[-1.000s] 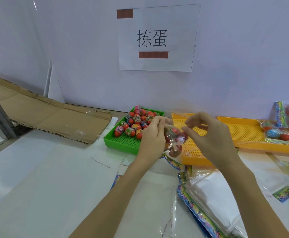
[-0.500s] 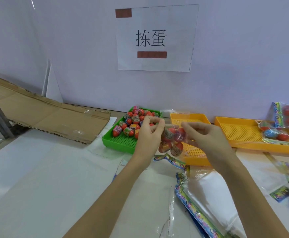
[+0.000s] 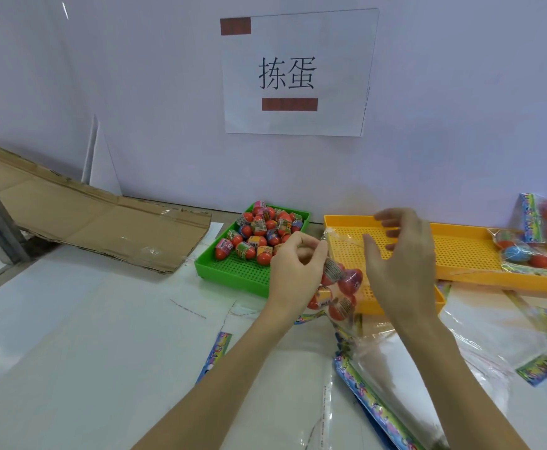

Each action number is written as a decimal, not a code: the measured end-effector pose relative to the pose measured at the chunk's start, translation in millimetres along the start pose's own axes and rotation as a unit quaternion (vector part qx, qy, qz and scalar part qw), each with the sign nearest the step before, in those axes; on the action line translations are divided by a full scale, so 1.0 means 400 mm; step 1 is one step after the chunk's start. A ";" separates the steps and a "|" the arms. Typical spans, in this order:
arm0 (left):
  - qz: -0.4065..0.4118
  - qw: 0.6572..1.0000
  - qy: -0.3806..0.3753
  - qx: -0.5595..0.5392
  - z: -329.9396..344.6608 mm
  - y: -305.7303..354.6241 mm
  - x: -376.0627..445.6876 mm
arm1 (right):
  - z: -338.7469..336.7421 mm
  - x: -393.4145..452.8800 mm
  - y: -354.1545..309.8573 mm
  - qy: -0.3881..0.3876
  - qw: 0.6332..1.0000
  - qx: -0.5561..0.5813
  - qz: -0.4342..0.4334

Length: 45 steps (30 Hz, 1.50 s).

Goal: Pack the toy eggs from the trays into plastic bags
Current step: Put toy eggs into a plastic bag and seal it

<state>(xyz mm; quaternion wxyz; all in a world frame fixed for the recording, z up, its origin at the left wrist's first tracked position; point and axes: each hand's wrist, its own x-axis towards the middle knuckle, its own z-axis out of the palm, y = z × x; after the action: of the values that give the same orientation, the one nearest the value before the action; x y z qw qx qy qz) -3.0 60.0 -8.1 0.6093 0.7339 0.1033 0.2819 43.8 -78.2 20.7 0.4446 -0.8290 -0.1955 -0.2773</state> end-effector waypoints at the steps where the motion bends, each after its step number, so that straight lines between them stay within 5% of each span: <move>1: 0.015 1.000 -0.002 0.010 0.001 0.000 -0.002 | 0.001 -0.004 -0.007 -0.002 0.999 -0.003 -0.041; 6: 0.050 0.998 -0.032 0.024 0.004 0.006 -0.008 | 0.009 -0.022 -0.022 -0.097 0.992 -0.018 -0.082; 14: -0.005 0.996 -0.057 -0.065 -0.007 0.009 -0.007 | 0.001 -0.012 -0.008 -0.106 0.994 0.028 -0.020; 23: 0.004 0.999 -0.006 -0.048 -0.005 0.002 -0.001 | 0.019 -0.020 -0.011 -0.067 0.995 -0.008 -0.070; 39: 0.112 0.992 -0.027 0.059 0.009 -0.014 -0.008 | 0.020 -0.015 -0.002 -0.096 0.989 -0.049 -0.101; 45: 0.124 0.987 -0.028 0.094 0.019 -0.008 -0.016 | 0.025 -0.014 0.010 -0.085 0.996 -0.008 -0.026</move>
<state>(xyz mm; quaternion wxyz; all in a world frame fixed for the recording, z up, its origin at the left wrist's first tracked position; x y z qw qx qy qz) -3.8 51.2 -13.6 0.5007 0.8027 0.0205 0.3233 44.6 -72.5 10.0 0.4120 -0.8477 -0.2521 -0.2192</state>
